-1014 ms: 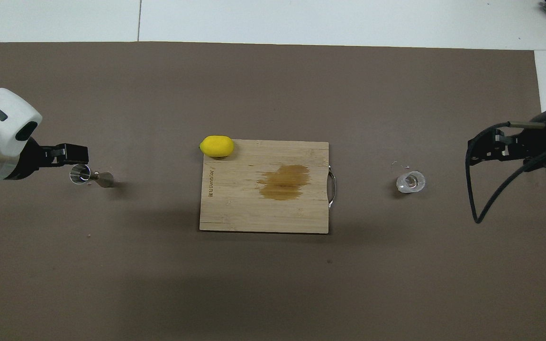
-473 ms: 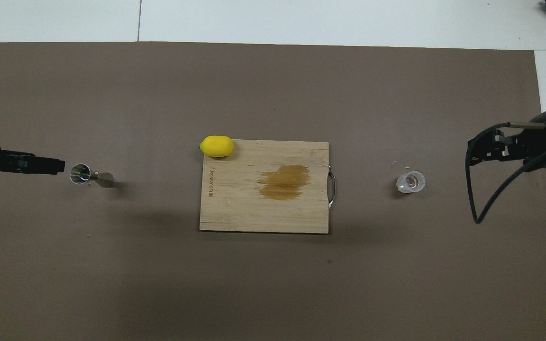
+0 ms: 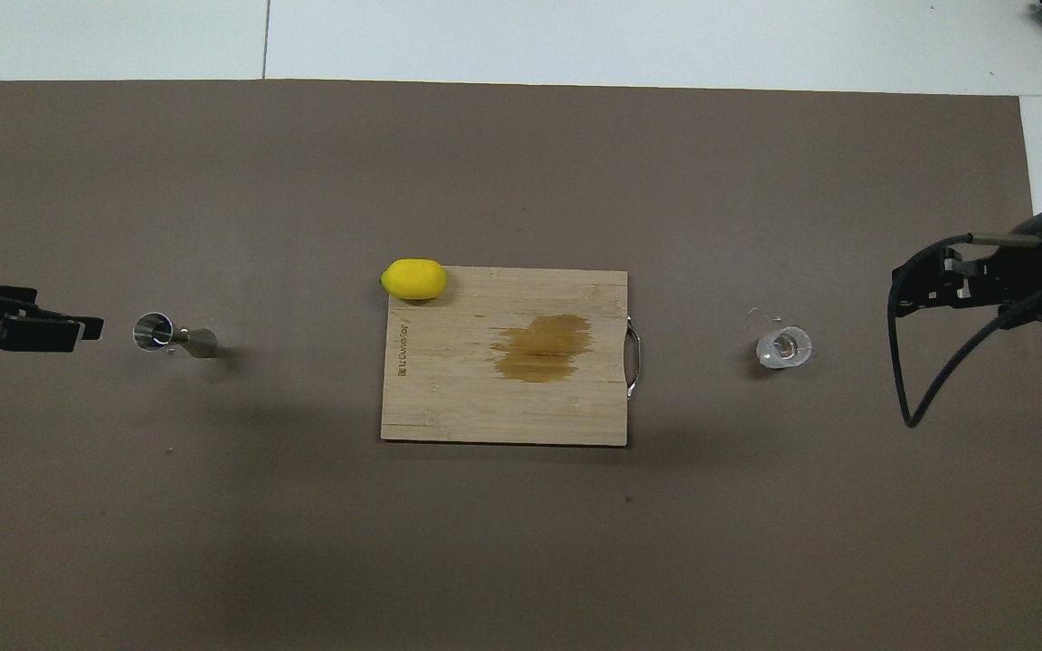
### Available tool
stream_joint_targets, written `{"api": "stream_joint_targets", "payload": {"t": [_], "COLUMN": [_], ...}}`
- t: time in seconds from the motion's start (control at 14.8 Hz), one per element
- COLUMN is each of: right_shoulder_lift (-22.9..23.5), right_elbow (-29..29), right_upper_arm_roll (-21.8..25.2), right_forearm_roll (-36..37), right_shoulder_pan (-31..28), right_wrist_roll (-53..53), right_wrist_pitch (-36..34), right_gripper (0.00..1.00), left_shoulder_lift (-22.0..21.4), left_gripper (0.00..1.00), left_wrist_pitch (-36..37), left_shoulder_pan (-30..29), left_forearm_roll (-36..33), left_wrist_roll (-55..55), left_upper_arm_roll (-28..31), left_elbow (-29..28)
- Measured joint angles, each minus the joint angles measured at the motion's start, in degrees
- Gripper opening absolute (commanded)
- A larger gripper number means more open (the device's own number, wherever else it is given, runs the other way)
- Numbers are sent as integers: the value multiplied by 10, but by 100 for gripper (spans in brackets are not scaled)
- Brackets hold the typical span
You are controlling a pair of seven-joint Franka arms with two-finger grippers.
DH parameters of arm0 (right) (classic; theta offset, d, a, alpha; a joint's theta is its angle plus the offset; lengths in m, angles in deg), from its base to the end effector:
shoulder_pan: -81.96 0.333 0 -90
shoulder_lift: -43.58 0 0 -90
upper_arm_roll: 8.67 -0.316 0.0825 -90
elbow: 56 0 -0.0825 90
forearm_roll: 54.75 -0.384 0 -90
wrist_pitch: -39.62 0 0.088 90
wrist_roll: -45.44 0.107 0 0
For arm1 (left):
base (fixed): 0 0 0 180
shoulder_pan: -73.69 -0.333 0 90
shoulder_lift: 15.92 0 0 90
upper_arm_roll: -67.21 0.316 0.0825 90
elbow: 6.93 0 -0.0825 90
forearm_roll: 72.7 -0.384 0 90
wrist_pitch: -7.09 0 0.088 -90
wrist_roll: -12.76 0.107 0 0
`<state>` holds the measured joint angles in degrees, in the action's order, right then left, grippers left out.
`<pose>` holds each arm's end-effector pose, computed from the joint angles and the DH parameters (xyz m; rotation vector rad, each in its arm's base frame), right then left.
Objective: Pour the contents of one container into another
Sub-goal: 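Open the left gripper and position it around the metal cup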
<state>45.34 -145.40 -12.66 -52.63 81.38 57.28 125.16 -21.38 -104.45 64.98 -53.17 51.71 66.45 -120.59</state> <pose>0.5541 0.0282 0.6060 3.0823 -0.2287 -0.1431 0.5359 0.0519 0.5158 2.7963 -0.6021 0.2597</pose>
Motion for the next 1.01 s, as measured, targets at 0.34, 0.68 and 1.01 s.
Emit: {"api": "stream_joint_targets", "payload": {"t": [0.34, 0.68, 1.01], "right_shoulder_lift": [-1, -3, -3], "right_elbow": [0, 0, -1], "right_upper_arm_roll": [0, 0, 0], "right_forearm_roll": [0, 0, 0], "right_shoulder_pan": [0, 0, 0], "right_wrist_roll": [0, 0, 0], "right_wrist_pitch": [0, 0, 0], "right_gripper": [100, 100, 100], "left_shoulder_lift": [39, 63, 98], "left_gripper": [100, 100, 100], "left_wrist_pitch": [-3, -24, -23], "left_shoulder_pan": [-42, -59, -63], "left_forearm_roll": [95, 137, 211], "left_wrist_roll": [135, 362, 493], "left_upper_arm_roll": [1, 1, 0], "left_elbow": [0, 1, 0]}}
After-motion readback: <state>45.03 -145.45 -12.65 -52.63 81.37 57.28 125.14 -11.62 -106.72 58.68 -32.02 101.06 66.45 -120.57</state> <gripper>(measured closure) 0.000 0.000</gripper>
